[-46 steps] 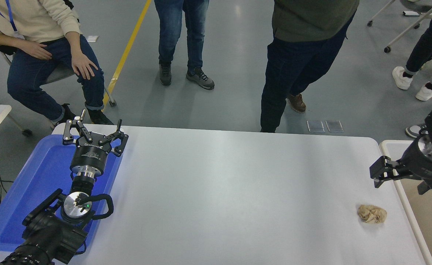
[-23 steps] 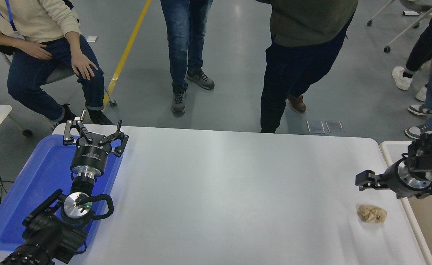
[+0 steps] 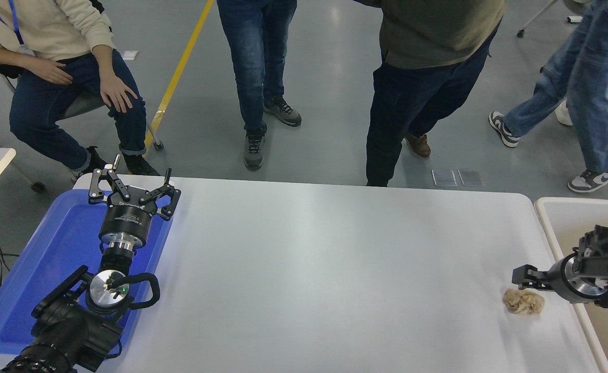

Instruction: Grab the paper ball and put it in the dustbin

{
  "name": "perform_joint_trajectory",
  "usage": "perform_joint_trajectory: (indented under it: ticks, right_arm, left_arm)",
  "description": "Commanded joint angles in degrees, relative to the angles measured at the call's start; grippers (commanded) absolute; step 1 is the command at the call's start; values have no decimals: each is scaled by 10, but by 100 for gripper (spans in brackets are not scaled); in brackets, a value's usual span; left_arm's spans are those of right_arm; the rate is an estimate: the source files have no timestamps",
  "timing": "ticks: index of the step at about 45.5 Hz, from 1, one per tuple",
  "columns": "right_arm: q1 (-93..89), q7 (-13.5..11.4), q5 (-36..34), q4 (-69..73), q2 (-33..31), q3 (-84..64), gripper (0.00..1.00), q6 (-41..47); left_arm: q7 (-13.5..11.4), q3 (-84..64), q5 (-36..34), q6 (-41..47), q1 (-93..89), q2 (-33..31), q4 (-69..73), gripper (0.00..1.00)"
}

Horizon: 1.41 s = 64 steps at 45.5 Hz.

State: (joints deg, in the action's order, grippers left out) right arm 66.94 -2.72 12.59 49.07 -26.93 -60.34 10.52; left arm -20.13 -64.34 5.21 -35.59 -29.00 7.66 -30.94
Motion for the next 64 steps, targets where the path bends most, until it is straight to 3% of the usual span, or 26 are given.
perform_joint_trajectory:
  ticks: [1,27,33,40,45,49,50,64]
  right_arm:
    - [-50,0,-1,-31,7,37,100,-4]
    - [-70,0,-5,-42,17,74,99,-45]
    - [-73,0,-7,-42,18,74,94,-55]
    - [-79,0,-13,-41,20,74,70,-54]
    - [-79,-1,-14,-40,21,76,44,-54]
    - [-80,-1,-20,-35,21,79,4,-47]
    - [-80,-1,-22,-35,21,79,0,-46]
    - [-70,-3,-66,-27,11,79,0,-43]
  left_arm:
    - [0,0,1,0,0,1,0,100]
    - [0,0,1,0,0,0,0,100]
    - [-1,0,0,0,0,1,0,100]
    - [-1,0,0,0,0,1,0,100]
    - [-1,0,1,0,0,0,0,100]
    - [0,0,1,0,0,0,0,100]
    - [-1,0,0,0,0,0,0,100]
    - [-1,0,1,0,0,0,0,100]
